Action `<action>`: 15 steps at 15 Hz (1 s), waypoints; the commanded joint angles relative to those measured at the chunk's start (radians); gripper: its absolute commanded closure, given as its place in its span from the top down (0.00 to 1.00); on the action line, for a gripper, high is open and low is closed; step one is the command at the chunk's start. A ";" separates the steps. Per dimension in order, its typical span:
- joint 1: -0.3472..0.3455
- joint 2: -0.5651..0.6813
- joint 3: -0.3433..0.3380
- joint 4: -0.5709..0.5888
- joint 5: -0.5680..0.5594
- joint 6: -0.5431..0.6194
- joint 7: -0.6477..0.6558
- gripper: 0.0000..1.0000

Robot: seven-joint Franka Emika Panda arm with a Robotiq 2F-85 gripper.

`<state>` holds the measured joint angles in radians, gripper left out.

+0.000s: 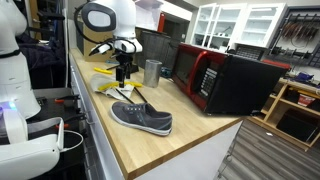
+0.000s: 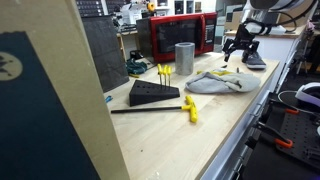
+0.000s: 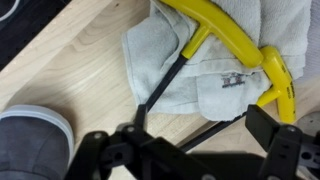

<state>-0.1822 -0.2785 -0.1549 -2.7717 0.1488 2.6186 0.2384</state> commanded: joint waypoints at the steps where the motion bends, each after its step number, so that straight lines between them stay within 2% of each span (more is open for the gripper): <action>1: -0.007 -0.001 0.007 0.001 0.002 -0.002 -0.001 1.00; 11: -0.032 0.003 0.030 -0.002 -0.069 0.052 0.024 1.00; 15: -0.019 0.000 0.020 -0.003 -0.066 0.083 -0.017 1.00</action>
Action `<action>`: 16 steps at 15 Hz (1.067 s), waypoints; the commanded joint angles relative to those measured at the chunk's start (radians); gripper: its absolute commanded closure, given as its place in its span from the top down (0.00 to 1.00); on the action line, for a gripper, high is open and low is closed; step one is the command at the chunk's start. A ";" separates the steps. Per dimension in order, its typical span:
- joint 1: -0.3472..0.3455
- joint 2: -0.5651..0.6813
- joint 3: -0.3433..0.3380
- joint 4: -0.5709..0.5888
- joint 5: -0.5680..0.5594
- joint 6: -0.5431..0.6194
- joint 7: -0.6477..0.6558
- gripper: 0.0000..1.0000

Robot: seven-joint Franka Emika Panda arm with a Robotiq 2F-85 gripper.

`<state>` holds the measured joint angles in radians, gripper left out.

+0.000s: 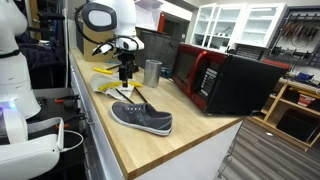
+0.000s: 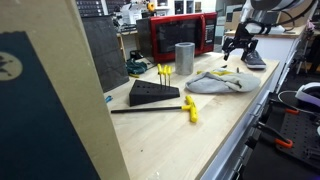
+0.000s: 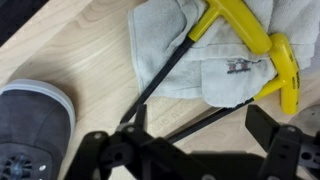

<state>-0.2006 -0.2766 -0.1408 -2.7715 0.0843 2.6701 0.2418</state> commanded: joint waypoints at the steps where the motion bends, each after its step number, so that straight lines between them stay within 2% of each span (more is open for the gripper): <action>1: 0.017 -0.003 -0.006 -0.004 0.025 0.030 -0.053 1.00; 12: 0.234 -0.013 -0.153 0.034 0.382 -0.036 -0.578 1.00; 16: 0.268 -0.007 -0.182 0.047 0.474 -0.125 -0.715 1.00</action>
<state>0.0455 -0.2781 -0.2975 -2.7447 0.5007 2.6238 -0.3823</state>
